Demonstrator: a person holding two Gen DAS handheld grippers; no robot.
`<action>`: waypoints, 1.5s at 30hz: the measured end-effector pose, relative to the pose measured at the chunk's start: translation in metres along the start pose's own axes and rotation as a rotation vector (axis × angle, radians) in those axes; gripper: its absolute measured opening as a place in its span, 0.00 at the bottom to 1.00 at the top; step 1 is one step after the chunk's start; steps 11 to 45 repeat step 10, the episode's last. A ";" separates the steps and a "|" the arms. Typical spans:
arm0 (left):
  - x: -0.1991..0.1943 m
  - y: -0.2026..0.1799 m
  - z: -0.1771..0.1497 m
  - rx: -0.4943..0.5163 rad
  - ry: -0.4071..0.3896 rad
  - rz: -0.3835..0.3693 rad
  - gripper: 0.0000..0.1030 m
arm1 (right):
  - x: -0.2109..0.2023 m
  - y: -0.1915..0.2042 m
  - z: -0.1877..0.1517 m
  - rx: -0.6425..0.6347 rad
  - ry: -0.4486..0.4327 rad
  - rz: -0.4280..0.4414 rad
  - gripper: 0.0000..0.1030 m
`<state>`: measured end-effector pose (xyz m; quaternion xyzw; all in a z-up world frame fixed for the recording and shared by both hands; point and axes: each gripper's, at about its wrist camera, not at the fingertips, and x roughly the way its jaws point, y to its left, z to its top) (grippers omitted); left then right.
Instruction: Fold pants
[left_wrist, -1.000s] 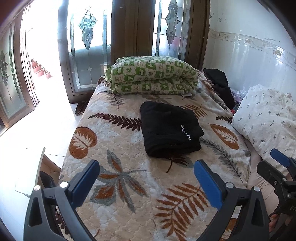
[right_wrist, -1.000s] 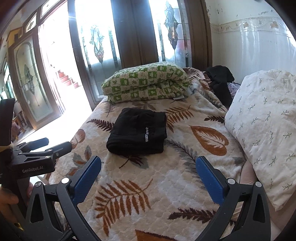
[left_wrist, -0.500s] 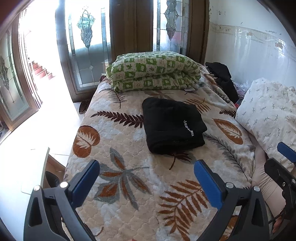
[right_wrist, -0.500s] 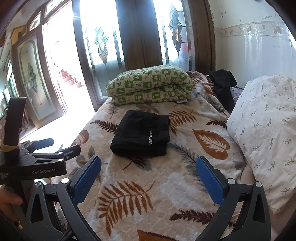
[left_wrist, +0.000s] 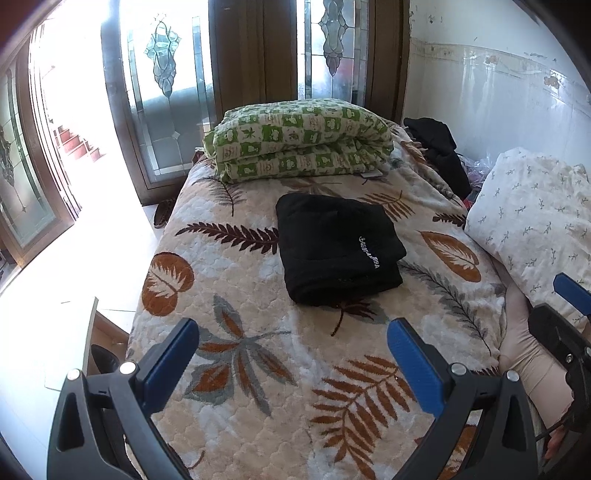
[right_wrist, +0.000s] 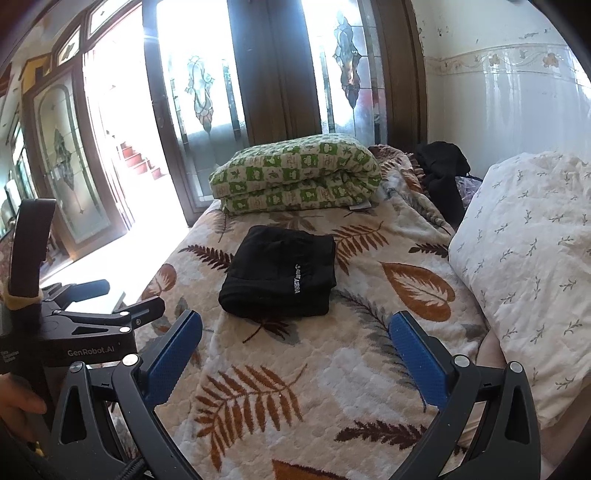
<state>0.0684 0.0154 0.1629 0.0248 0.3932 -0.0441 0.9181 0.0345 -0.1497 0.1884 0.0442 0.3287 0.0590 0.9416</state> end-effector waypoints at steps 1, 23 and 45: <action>0.000 0.000 0.000 0.001 0.001 0.001 1.00 | -0.001 0.000 0.001 0.001 -0.002 0.000 1.00; 0.001 -0.002 0.000 0.011 0.014 -0.018 1.00 | 0.002 0.001 0.000 -0.004 0.008 0.005 1.00; 0.001 -0.002 0.000 0.011 0.014 -0.018 1.00 | 0.002 0.001 0.000 -0.004 0.008 0.005 1.00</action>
